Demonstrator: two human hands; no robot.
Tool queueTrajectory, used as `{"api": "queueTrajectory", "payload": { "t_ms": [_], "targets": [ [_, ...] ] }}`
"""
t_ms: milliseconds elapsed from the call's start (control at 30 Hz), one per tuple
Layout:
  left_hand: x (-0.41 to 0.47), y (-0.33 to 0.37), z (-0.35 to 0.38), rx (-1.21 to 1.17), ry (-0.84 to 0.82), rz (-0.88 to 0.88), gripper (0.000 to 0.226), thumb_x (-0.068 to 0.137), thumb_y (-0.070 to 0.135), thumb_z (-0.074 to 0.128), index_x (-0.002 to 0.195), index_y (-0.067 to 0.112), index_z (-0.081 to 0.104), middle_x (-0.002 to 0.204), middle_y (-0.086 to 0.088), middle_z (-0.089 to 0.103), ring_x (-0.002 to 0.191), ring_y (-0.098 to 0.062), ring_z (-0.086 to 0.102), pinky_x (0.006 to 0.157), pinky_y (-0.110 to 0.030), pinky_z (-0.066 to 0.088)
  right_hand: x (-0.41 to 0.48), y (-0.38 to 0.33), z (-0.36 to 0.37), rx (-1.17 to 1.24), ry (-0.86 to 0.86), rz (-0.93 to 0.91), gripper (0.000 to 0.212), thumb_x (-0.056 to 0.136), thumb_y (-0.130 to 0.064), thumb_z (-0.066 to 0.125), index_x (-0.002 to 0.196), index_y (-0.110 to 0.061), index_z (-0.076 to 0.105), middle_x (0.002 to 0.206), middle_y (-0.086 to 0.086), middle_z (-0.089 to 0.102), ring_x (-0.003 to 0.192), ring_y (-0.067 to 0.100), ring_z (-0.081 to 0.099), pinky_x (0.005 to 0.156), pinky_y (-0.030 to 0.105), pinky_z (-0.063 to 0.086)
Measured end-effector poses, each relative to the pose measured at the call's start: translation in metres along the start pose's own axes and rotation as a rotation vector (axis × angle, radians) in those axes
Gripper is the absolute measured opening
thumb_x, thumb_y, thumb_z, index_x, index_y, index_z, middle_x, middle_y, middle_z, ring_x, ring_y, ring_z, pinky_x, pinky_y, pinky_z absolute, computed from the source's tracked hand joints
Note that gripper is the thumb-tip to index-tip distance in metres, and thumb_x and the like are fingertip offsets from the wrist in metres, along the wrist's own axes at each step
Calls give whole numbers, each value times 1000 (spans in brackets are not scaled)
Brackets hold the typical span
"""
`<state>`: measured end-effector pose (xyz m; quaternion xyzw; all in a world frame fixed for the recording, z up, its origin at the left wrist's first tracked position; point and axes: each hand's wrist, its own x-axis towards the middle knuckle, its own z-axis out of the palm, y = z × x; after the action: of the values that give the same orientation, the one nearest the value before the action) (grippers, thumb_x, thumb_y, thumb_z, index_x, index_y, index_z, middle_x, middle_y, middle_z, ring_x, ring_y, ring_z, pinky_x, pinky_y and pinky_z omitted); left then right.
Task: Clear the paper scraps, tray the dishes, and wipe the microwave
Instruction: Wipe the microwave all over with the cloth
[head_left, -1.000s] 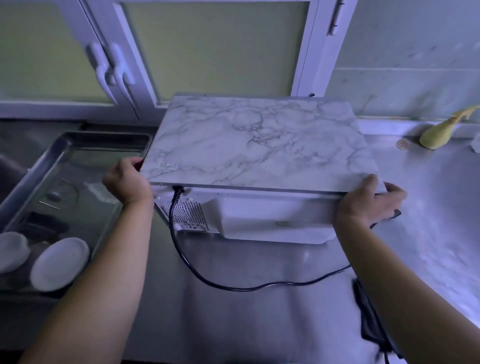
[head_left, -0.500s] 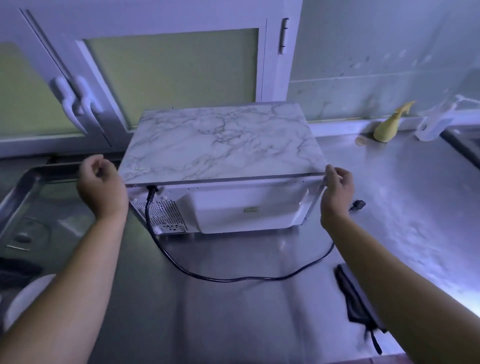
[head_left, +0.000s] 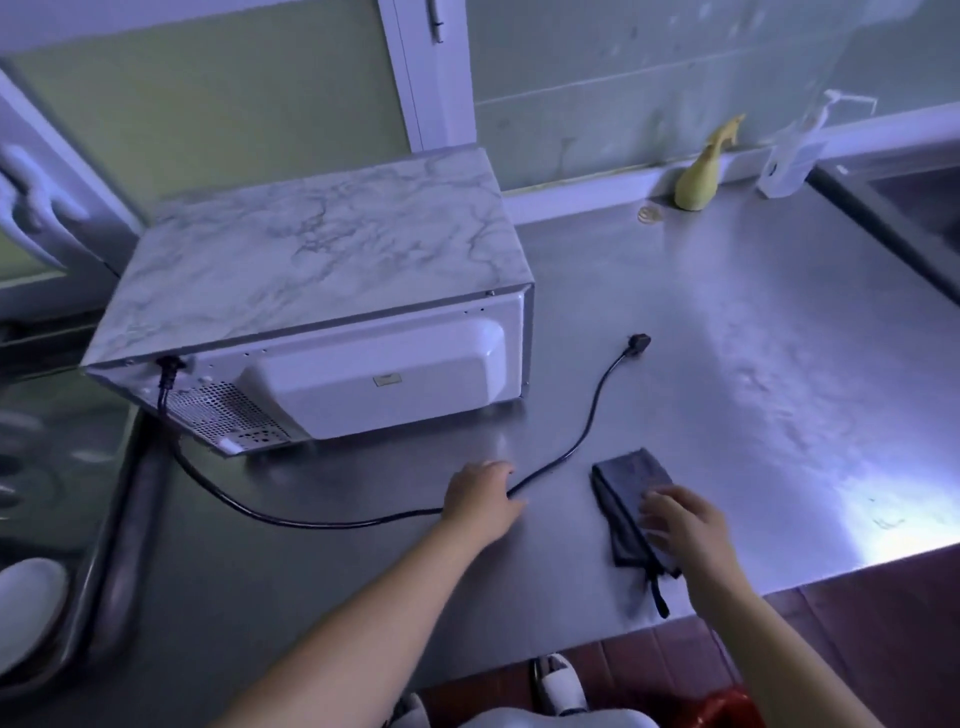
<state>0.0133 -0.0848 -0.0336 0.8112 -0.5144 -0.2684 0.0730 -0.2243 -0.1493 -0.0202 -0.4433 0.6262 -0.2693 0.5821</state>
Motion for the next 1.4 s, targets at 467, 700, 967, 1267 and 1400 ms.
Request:
{"api": "queueTrajectory", "payload": {
  "t_ms": [467, 700, 967, 1267, 1400],
  "targets": [
    [32, 61, 28, 141, 153, -140, 21, 88, 15, 56, 82, 25, 73, 90, 0, 71, 98, -25, 61, 78, -33, 33, -8, -1, -64, 3, -120, 88, 13, 95, 2, 56, 99, 7, 67, 79, 15, 60, 70, 25, 57, 65, 32, 46],
    [-46, 76, -13, -252, 500, 76, 8, 85, 23, 75, 86, 29, 80, 61, 18, 57, 75, -15, 56, 79, -37, 40, 8, -50, -29, 10, -364, -10, 23, 100, -28, 59, 115, -14, 67, 110, 4, 71, 103, 22, 67, 91, 39, 53],
    [-132, 78, -86, -562, 779, 180, 12, 82, 19, 78, 91, 26, 81, 73, 9, 70, 79, -13, 62, 73, -26, 47, -55, -148, 48, 500, -480, -126, 12, 95, -19, 64, 93, -15, 75, 96, 3, 76, 98, 15, 72, 85, 33, 52],
    [-212, 30, -134, -884, 831, 143, 20, 78, 37, 80, 98, 34, 78, 99, 9, 76, 99, -9, 70, 87, -18, 50, -175, -219, 120, 519, -881, -359, 9, 86, -11, 70, 86, -19, 66, 83, 4, 69, 80, 12, 66, 88, 33, 46],
    [-252, -9, -167, -1099, 928, 94, 37, 77, 44, 74, 109, 25, 76, 109, -2, 76, 108, -18, 69, 88, -20, 52, -214, -220, 162, 406, -1081, -463, 15, 86, -4, 70, 88, -19, 70, 78, 7, 68, 76, 20, 60, 80, 34, 46]
  ]
}}
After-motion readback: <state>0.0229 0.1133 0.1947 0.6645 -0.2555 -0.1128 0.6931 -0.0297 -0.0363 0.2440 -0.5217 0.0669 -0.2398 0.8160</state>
